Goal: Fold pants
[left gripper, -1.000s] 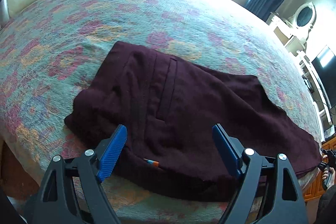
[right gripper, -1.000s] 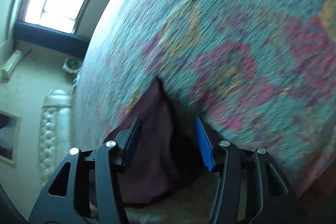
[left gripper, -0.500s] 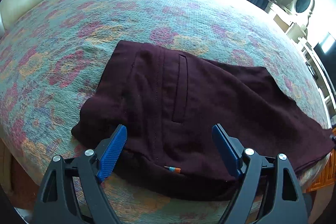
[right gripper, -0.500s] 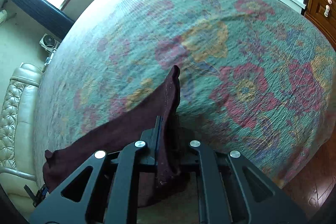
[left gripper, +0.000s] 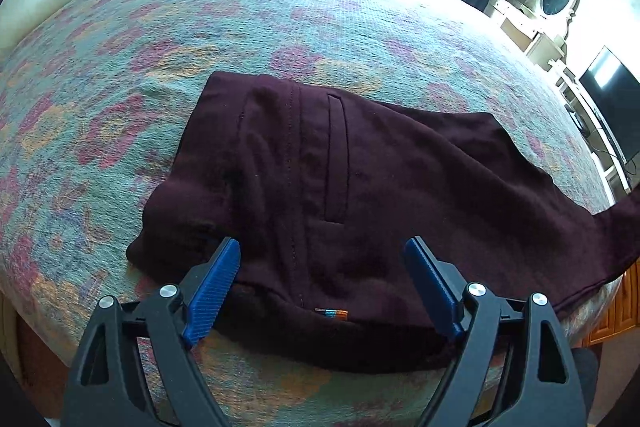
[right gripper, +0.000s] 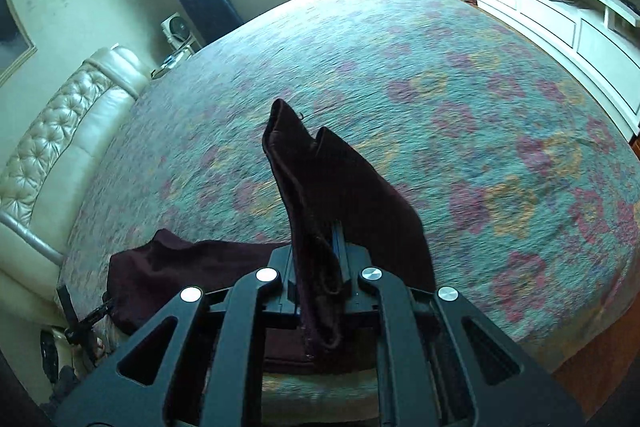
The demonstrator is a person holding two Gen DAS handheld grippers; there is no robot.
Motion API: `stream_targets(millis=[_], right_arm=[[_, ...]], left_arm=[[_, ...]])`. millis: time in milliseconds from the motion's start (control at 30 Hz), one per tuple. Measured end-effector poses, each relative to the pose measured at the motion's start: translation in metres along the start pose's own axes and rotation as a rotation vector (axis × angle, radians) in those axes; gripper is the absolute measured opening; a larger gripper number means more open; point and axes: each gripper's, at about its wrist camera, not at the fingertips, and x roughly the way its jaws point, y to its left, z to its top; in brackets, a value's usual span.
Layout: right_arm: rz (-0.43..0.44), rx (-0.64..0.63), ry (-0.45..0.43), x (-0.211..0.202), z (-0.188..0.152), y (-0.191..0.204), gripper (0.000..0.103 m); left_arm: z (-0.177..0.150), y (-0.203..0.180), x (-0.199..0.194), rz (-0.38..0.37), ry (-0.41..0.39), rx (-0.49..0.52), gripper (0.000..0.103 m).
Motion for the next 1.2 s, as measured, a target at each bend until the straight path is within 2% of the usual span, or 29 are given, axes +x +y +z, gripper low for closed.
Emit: stream_targets(millis=[133, 333, 433, 567, 733, 800, 900, 967, 1033, 1133, 1200], right_arm=[[0.005, -0.044, 0.058, 0.045, -0.018, 0.043, 0.010], [-0.120, -0.166, 0.152, 0.113, -0.054, 0.081, 0.010], [-0.120, -0.168, 0.191, 0.137, -0.072, 0.094, 0.010], [-0.165, -0.211, 0.186, 0.151, -0.087, 0.117, 0.011], [-0.164, -0.252, 0.198, 0.163, -0.099, 0.141, 0.011], [-0.176, -0.264, 0.206, 0.168, -0.104, 0.147, 0.014], [-0.173, -0.272, 0.202, 0.170, -0.111, 0.153, 0.025], [-0.151, -0.263, 0.201, 0.168, -0.114, 0.158, 0.035], [-0.120, -0.272, 0.206, 0.167, -0.119, 0.165, 0.037], [0.044, -0.219, 0.266, 0.170, -0.129, 0.174, 0.037], [0.183, -0.157, 0.313, 0.170, -0.135, 0.175, 0.037]], left_arm=[[0.000, 0.004, 0.000, -0.025, 0.000, -0.010, 0.085], [-0.003, 0.003, 0.000, -0.019, -0.004, 0.021, 0.085], [-0.003, 0.000, 0.001, -0.007, -0.006, 0.031, 0.086], [-0.004, -0.002, 0.002, -0.001, -0.008, 0.038, 0.086], [-0.005, -0.002, 0.002, -0.001, -0.009, 0.032, 0.087], [-0.005, -0.003, 0.002, 0.000, -0.010, 0.033, 0.087], [-0.005, -0.002, 0.002, 0.002, -0.010, 0.035, 0.087], [-0.005, -0.002, 0.002, 0.001, -0.010, 0.034, 0.087], [-0.005, -0.003, 0.002, 0.000, -0.010, 0.034, 0.087], [-0.005, -0.003, 0.002, 0.003, -0.010, 0.037, 0.087], [-0.006, -0.003, 0.002, 0.007, -0.011, 0.041, 0.087]])
